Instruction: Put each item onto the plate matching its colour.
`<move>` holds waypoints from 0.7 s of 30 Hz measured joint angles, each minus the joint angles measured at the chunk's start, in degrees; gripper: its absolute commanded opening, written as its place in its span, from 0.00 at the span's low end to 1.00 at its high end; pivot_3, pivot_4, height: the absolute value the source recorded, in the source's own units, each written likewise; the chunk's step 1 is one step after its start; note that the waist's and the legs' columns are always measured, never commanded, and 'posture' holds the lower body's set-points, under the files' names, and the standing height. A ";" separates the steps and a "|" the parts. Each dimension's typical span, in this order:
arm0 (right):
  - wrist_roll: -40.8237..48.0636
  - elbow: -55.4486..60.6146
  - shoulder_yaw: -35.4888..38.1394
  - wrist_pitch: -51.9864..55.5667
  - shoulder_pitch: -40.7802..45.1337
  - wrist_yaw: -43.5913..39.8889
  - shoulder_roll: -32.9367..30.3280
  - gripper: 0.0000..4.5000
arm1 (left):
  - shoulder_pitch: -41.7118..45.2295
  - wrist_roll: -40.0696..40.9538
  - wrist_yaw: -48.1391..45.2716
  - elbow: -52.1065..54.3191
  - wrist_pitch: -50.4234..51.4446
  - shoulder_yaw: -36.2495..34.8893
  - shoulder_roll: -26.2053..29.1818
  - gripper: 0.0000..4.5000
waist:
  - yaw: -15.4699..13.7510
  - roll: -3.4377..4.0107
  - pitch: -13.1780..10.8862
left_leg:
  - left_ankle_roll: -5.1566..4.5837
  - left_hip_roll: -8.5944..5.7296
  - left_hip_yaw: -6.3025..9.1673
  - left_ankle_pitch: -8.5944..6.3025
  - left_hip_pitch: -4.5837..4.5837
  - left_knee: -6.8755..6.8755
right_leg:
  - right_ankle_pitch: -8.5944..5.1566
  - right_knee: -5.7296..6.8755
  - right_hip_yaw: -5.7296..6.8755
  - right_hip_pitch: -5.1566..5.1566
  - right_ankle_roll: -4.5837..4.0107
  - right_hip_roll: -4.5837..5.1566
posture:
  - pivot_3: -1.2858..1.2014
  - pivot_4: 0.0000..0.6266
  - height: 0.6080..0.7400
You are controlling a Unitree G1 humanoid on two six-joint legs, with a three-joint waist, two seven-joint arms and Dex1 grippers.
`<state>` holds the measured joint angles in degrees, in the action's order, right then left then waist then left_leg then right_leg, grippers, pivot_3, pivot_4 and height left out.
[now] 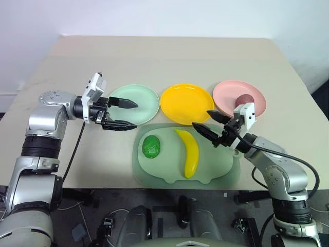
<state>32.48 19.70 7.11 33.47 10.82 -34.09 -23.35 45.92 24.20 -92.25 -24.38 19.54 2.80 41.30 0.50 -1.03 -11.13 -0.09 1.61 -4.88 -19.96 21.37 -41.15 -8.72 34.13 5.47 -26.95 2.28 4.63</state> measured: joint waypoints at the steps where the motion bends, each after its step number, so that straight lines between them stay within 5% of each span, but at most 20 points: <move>1: -0.25 0.81 -0.41 0.10 -1.07 1.10 0.42 0.99 | 0.02 0.00 0.00 -0.17 -0.13 0.14 -0.02 1.00 | -0.01 0.00 0.00 | 0.00 0.00 0.00 0.00 0.00 0.00 | 0.00 0.00 0.00 0.00 0.00 0.00 | 0.52 0.24 1.00; 21: -0.15 10.77 -7.78 14.92 -4.93 10.64 -0.79 0.99 | 2.25 0.01 0.00 -2.89 -1.07 2.58 -0.70 1.00 | 0.00 -0.03 0.02 | -0.09 -0.01 0.15 -0.05 0.00 0.00 | -0.01 -0.01 0.00 0.01 -0.01 0.00 | 0.52 0.24 1.00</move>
<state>32.33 30.47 -0.67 48.40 5.89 -23.45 -24.14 48.17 24.22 -92.25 -27.27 18.47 5.38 40.60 0.50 -1.06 -11.11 -0.18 1.59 -4.73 -20.01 21.37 -41.16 -8.72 34.12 5.47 -26.94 2.28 4.63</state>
